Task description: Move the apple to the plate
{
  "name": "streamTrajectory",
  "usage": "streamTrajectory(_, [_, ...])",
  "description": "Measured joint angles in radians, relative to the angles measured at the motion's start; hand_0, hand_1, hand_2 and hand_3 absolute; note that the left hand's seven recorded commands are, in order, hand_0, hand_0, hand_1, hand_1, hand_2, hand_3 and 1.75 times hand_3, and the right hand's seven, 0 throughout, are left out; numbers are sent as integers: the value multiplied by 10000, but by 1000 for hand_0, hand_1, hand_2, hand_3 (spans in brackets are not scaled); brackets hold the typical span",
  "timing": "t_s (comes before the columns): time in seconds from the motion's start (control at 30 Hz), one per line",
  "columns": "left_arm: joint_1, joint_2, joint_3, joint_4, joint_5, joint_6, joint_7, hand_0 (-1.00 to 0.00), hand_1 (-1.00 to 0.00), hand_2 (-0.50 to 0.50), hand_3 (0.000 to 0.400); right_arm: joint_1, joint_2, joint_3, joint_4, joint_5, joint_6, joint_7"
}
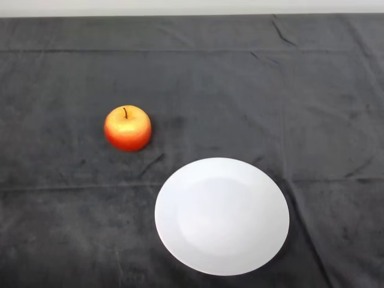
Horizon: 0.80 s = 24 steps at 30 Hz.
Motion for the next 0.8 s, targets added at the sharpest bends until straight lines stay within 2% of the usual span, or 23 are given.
streamTrajectory(0.5, [-406,-1006,-757,-2,617,-2,-727,0,0,0,0,0,-1,0,0,1,0,0])
streamTrajectory(0.67, [-758,-1322,-1106,-2,869,-17,-1000,0,0,0,0,0,0,0,0,0,0,0])
streamTrajectory(0.7, [-841,-1384,-1137,-2,880,-17,-1053,0,0,0,0,8,-13,-4,-11,5,0,14])
streamTrajectory(0.8, [-1078,-1667,-1444,-3,1107,-39,-1131,0,0,0,0,7,-9,-3,-8,-1,0,6])
